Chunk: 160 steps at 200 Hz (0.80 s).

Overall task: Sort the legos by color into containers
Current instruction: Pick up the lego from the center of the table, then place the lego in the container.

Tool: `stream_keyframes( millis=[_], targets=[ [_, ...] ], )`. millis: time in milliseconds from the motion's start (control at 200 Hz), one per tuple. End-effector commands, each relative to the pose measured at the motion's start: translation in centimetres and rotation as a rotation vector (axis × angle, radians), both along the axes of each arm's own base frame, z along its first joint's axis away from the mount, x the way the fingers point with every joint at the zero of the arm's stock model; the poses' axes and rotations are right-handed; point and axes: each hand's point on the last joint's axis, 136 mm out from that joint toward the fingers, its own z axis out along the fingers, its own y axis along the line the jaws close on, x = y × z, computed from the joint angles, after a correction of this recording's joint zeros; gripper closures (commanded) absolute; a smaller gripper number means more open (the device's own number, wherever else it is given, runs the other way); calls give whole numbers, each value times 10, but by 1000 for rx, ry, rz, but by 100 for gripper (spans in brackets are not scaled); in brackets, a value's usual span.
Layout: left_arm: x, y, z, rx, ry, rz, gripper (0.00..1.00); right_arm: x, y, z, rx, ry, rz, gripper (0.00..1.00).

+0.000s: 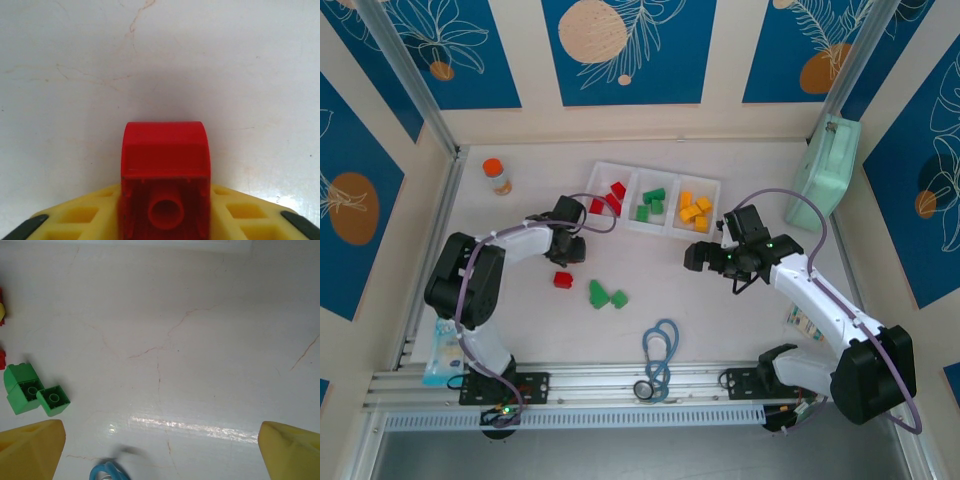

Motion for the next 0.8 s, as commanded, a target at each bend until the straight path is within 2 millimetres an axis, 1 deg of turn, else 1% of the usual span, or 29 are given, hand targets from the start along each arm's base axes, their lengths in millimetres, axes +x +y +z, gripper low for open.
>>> stream_keyframes(
  millis=[0, 135, 285, 400, 480, 640, 710, 795],
  targets=[
    [-6, -2, -3, -43, 5, 18, 64, -2, -1, 9, 3, -10, -10, 1],
    [-1, -2, 20, -74, -75, 36, 67, 0, -1, 11, 5, -13, -17, 1],
    [9, -3, 57, -97, -168, 47, 68, 0, 0, 10, 8, -11, -21, 1],
    [22, -6, 88, -112, -240, 41, 68, 1, 0, 10, 11, -12, -25, 1],
    [33, -9, 104, -114, -279, 34, 68, 0, 0, 10, 12, -12, -27, 1],
    [56, -21, 122, -131, -303, 14, 68, -3, -2, 11, 5, -15, -30, 1],
    [67, -27, 127, -140, -315, 9, 68, -5, -5, 12, -1, -21, -33, 1],
    [80, -35, 128, -153, -316, -2, 68, -7, -8, 12, -7, -24, -38, 1]
  ],
)
